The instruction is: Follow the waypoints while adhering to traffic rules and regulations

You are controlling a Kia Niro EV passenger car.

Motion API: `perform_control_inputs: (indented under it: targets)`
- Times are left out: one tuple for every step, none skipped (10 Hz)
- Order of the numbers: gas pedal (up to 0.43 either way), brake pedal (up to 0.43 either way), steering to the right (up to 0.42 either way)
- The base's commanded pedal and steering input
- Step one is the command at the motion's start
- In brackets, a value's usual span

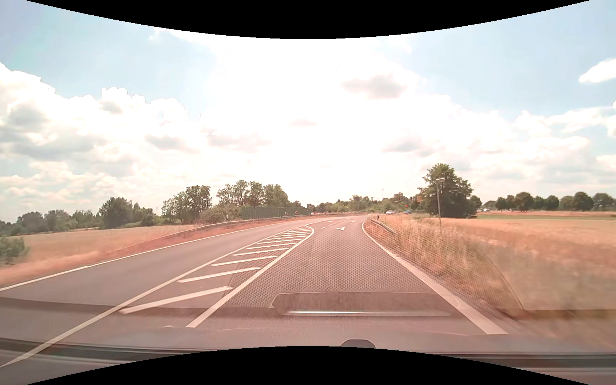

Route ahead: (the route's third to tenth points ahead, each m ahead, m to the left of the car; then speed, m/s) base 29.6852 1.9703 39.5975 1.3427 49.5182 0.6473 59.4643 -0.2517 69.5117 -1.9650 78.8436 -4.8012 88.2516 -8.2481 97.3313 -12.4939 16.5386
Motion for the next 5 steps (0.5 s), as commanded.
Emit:
perform_control_inputs:
  targets:
    - [0.000, 0.000, 0.006]
    - [0.000, 0.000, 0.007]
    - [0.000, 0.000, 0.008]
    - [0.000, 0.000, 0.008]
    - [0.000, 0.000, 0.008]
